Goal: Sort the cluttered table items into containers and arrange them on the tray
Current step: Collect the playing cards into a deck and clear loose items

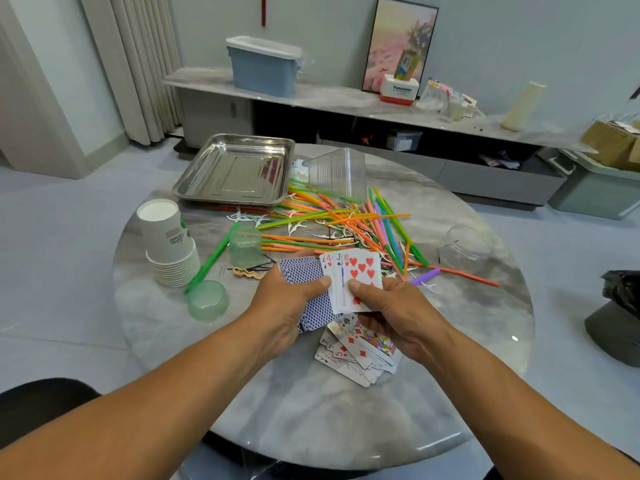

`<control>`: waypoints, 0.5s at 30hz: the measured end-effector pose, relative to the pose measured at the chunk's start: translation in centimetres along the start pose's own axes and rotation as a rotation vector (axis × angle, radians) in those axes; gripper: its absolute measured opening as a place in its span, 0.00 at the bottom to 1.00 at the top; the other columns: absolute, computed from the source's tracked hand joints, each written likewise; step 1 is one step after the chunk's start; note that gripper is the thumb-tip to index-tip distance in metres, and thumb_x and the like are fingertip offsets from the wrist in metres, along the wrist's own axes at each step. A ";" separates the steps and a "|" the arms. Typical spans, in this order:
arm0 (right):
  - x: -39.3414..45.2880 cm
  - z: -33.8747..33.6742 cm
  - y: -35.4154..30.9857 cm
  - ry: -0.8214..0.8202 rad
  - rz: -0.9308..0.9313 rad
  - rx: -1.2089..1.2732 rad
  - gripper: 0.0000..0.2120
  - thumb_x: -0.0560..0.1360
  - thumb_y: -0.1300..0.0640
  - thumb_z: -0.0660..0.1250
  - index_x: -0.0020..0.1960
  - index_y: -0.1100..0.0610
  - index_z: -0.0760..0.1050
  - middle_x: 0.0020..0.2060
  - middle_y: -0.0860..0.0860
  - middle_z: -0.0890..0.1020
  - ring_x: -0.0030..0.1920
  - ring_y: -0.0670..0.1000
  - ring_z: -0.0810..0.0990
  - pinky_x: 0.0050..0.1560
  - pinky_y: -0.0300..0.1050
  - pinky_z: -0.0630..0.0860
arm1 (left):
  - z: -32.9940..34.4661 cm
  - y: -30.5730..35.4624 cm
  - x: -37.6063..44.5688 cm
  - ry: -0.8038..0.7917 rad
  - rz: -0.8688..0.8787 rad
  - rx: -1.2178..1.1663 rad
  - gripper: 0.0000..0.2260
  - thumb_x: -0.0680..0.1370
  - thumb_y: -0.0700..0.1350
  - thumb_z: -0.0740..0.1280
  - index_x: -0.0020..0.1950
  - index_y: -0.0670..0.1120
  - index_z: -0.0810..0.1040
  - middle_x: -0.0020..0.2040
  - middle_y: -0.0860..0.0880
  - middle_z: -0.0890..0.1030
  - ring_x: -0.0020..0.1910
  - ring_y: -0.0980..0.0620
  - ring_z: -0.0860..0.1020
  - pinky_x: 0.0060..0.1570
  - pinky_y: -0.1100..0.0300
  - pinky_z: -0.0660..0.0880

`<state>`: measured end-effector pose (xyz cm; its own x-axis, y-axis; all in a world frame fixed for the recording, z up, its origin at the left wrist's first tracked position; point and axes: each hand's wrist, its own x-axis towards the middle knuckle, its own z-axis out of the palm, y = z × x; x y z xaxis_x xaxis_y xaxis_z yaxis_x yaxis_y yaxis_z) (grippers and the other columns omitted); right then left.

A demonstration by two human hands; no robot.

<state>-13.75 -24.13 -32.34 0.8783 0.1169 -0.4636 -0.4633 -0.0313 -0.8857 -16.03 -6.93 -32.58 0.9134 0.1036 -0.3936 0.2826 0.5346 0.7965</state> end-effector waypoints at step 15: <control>1.2 -1.8 1.4 0.202 -0.022 -1.424 0.27 0.65 0.42 0.80 0.62 0.45 0.77 0.56 0.47 0.82 0.56 0.52 0.79 0.52 0.47 0.74 | -0.5 1.2 0.3 0.064 -0.090 -0.009 0.18 0.78 0.28 0.66 0.64 0.44 0.77 0.57 0.38 0.83 0.53 0.38 0.83 0.37 0.49 0.82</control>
<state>-13.17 -25.84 -34.20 0.9409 -0.0063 -0.3387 -0.0459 -0.9930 -0.1092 -15.56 -5.85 -31.95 0.8638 0.1081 -0.4921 0.3598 0.5515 0.7526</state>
